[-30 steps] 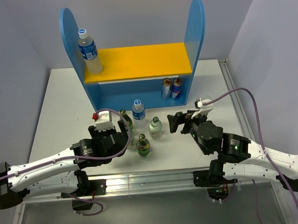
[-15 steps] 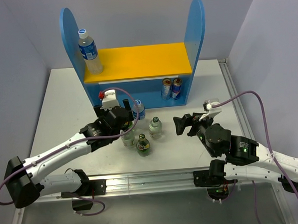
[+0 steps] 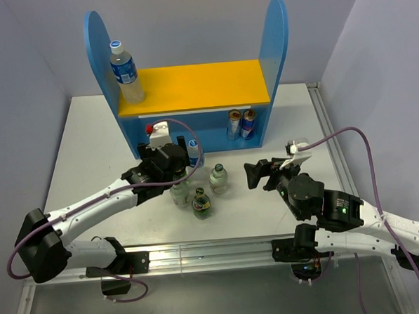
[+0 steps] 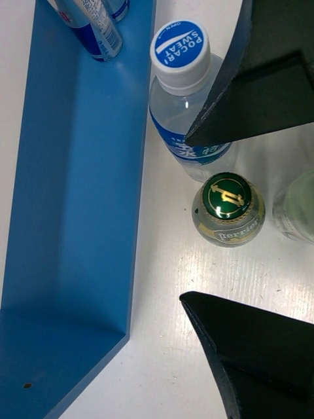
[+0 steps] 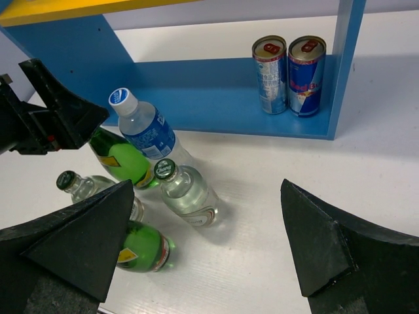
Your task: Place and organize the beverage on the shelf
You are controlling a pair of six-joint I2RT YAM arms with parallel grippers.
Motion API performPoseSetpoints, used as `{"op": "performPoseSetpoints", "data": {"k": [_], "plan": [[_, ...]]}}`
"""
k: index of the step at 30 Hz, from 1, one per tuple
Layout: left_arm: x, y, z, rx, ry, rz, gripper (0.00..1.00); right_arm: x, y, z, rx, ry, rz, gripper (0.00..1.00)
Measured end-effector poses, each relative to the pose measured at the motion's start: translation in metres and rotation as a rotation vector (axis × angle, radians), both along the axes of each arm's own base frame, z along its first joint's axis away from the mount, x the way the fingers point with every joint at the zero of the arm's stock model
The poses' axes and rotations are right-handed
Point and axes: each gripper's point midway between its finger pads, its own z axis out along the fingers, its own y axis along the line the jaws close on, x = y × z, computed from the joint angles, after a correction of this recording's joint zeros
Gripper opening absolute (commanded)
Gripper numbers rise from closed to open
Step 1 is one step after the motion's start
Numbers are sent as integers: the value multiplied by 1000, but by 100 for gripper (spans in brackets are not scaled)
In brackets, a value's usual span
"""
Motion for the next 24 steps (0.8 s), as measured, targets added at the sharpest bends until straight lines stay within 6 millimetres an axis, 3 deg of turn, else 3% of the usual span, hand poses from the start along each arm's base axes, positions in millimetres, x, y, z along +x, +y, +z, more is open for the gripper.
{"op": "performPoseSetpoints", "data": {"k": [11, 15, 22, 24], "plan": [[9, 5, -12, 24, 18, 22, 75, 1, -1, 0, -1, -3, -9, 100], [9, 4, -13, 20, 20, 18, 56, 1, -1, 0, -1, -3, -10, 100], [8, 0, -17, 2, 25, 7, 44, 1, -3, 0, -3, -4, -19, 100], [8, -1, -18, -2, 28, 5, 32, 2, -3, 0, -2, -5, -23, 100]]}}
